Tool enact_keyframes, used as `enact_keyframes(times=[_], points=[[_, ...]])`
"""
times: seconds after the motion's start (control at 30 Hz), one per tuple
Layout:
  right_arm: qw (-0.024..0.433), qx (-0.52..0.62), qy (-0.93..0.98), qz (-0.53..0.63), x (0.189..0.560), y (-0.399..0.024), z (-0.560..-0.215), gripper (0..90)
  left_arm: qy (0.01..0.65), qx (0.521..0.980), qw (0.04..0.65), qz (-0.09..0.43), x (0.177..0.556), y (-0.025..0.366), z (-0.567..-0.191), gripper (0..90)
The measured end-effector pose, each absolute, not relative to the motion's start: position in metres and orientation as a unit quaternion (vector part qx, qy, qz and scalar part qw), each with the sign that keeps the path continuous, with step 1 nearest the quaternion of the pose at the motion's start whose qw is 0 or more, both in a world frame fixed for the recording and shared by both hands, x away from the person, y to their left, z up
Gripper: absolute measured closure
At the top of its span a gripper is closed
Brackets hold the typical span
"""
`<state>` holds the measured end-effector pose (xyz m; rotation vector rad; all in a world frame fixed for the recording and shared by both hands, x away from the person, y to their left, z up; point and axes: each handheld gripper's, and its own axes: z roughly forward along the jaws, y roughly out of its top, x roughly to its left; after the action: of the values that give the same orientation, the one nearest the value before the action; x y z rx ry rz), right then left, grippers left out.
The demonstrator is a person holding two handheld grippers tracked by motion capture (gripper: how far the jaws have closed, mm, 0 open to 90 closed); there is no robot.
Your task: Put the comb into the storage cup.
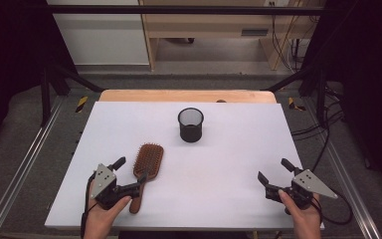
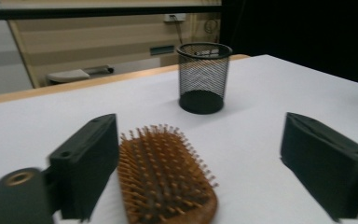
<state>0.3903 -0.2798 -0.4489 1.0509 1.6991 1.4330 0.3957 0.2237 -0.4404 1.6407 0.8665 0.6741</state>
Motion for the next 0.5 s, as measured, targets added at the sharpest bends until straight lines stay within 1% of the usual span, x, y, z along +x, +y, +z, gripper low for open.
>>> enact_keyframes(times=[0.2, 0.23, 0.33, 0.37, 0.43, 0.47, 0.5], points=[[0.338, 0.399, 0.657, 0.543, 0.3905, -0.279, -0.4492, 6.9, 0.358, 0.714, 0.535, 0.275, 0.3874, 0.2162, -0.4407, 32.7], [0.339, 0.398, 0.657, 0.544, 0.3904, -0.279, -0.4489, 6.9, 0.36, 0.716, 0.534, 0.27, 0.3876, 0.2159, -0.4414, 41.8], [0.339, 0.398, 0.657, 0.544, 0.3903, -0.2789, -0.4487, 6.9, 0.364, 0.724, 0.525, 0.26, 0.3891, 0.2162, -0.4441, 54.1], [0.339, 0.397, 0.657, 0.544, 0.3902, -0.2788, -0.4486, 6.9, 0.366, 0.727, 0.523, 0.254, 0.3894, 0.216, -0.445, 54.1], [0.339, 0.397, 0.658, 0.543, 0.39, -0.2785, -0.4486, 7.0, 0.367, 0.735, 0.516, 0.245, 0.3895, 0.2156, -0.4459, 61.9], [0.339, 0.396, 0.659, 0.542, 0.39, -0.278, -0.4487, 7.0, 0.366, 0.746, 0.503, 0.238, 0.3893, 0.2143, -0.4478, 69.4], [0.339, 0.396, 0.659, 0.542, 0.39, -0.2776, -0.4488, 7.0, 0.365, 0.753, 0.495, 0.234, 0.3896, 0.2136, -0.4493, 72.1]])
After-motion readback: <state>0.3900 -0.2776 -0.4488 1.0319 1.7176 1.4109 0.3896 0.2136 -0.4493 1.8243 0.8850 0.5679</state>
